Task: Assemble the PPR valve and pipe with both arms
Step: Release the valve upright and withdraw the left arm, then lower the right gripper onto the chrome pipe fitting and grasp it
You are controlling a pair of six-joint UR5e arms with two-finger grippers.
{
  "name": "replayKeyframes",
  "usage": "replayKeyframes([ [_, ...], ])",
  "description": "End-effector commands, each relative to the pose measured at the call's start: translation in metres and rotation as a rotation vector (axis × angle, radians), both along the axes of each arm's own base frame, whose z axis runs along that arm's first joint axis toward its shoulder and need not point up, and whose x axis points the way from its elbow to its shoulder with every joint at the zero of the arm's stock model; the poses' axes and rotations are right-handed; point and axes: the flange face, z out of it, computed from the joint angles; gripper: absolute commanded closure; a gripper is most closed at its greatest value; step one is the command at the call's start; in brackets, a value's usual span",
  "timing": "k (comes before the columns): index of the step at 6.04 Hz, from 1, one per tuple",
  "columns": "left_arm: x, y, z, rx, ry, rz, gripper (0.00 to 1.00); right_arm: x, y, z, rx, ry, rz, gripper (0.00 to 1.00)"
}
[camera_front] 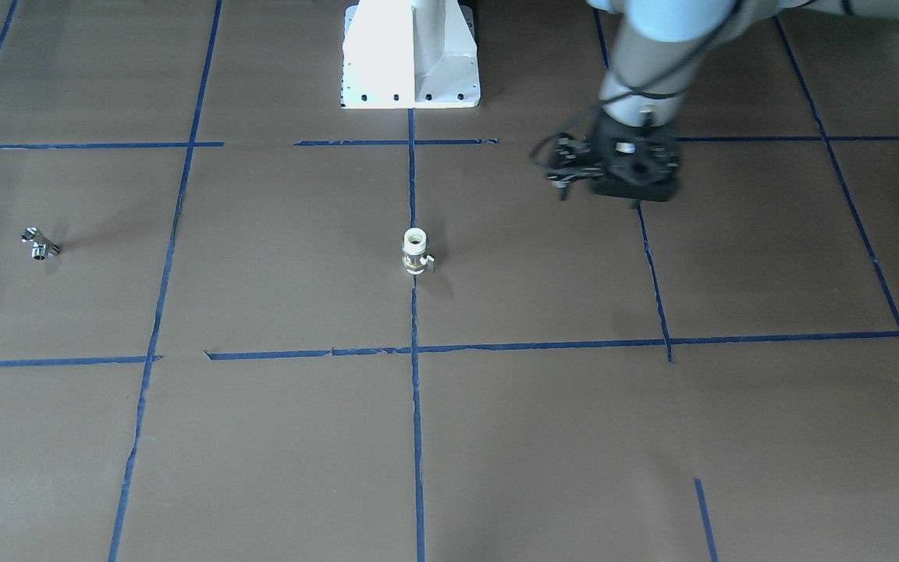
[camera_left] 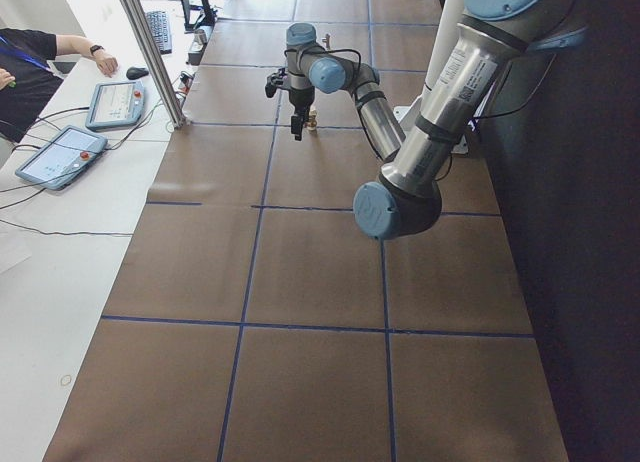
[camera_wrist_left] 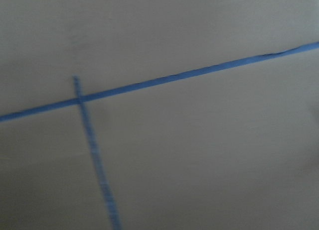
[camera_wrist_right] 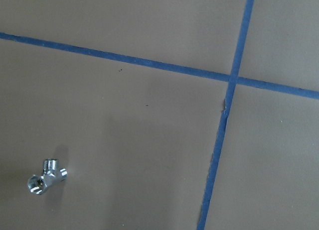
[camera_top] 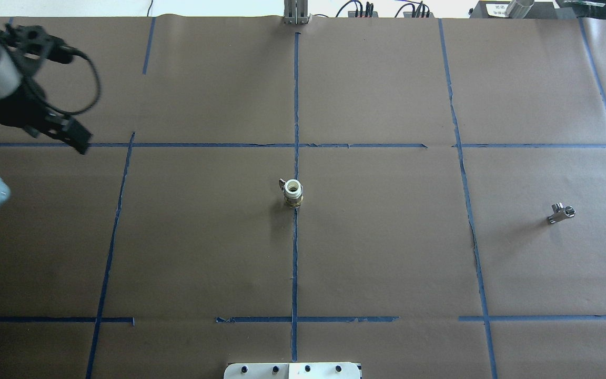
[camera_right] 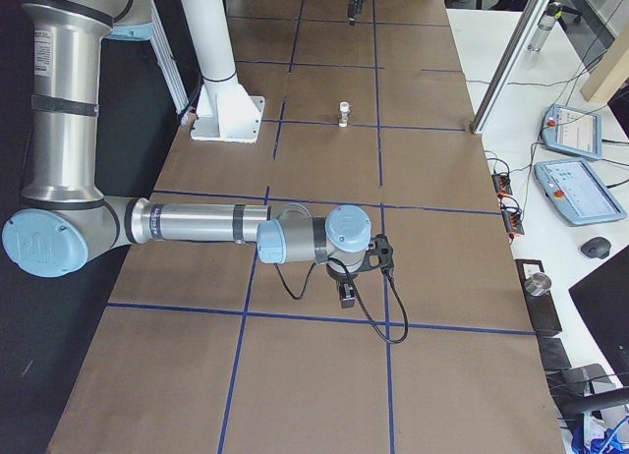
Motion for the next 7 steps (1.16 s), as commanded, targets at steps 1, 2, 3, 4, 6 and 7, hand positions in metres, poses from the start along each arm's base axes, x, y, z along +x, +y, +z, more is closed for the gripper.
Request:
replayKeyframes([
  [1,-0.151,0.001,0.132,0.004,-0.031,0.073,0.0,-0.011,-0.013,-0.016,0.04,-0.007,-0.017,0.0],
  [2,-0.206,0.012,0.206,-0.043,0.001,0.098,0.0,-0.019,-0.029,-0.037,0.012,-0.015,0.026,0.0],
  [3,-0.255,0.036,0.264,-0.113,0.003,0.043,0.0,-0.049,-0.032,-0.071,-0.018,-0.021,0.043,0.0],
  [4,-0.258,0.058,0.29,-0.125,0.005,0.031,0.0,-0.089,-0.031,-0.11,-0.047,-0.021,0.062,0.0],
  [6,-0.258,0.06,0.303,-0.135,0.006,0.019,0.0,-0.156,-0.016,-0.112,-0.042,0.037,0.107,0.0],
  [7,-0.258,0.06,0.306,-0.141,0.006,0.019,0.0,-0.176,0.005,-0.097,-0.028,0.05,0.106,0.0],
])
